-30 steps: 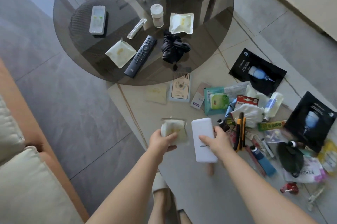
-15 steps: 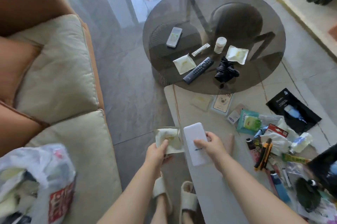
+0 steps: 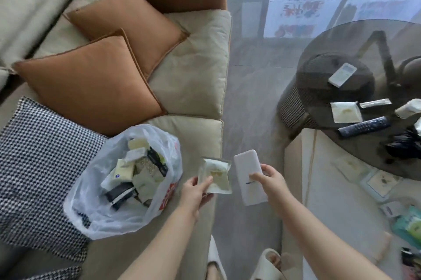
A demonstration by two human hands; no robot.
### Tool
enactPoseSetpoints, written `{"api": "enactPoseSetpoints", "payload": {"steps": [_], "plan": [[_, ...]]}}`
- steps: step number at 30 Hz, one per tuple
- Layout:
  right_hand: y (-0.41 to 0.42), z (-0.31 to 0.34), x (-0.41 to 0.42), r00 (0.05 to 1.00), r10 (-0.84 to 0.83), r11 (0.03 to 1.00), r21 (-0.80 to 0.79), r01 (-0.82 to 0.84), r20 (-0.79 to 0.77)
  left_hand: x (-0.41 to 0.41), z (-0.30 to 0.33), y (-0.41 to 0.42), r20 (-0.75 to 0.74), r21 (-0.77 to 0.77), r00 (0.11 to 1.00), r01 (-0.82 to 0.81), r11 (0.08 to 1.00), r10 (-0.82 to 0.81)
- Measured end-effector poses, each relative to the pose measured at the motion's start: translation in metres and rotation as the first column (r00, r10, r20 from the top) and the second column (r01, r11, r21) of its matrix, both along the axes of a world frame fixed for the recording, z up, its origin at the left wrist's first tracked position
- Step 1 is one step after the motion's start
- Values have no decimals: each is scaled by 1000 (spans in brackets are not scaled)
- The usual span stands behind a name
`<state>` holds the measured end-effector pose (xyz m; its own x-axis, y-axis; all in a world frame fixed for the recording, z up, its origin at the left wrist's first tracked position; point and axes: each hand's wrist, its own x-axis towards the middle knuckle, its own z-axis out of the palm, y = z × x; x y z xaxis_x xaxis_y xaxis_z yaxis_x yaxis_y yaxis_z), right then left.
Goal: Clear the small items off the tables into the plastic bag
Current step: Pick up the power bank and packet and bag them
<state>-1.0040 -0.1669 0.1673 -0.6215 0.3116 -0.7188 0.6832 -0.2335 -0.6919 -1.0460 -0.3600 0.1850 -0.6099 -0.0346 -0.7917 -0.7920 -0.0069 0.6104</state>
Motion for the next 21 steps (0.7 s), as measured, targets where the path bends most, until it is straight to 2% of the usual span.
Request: {"api": "enactPoseSetpoints", "payload": {"steps": [6,11,17,21], "plan": [[-107,23,-68,993,110,990,-84,-113,-42,-33,14,-107,-49,-22,967,-252,967,251],[-187,26,-114,973,229,967,-109,-229,-15,-63,10,-172,-65,-94,938,-346,933,341],[-249,2,-151,963,267,964,-25,-266,30,-96,-15,-213,-9,-137,916,-399,906,402],[-272,-15,-168,932,358,933,13,-359,52,-112,-39,-230,82,-211,942,-303,929,326]]}}
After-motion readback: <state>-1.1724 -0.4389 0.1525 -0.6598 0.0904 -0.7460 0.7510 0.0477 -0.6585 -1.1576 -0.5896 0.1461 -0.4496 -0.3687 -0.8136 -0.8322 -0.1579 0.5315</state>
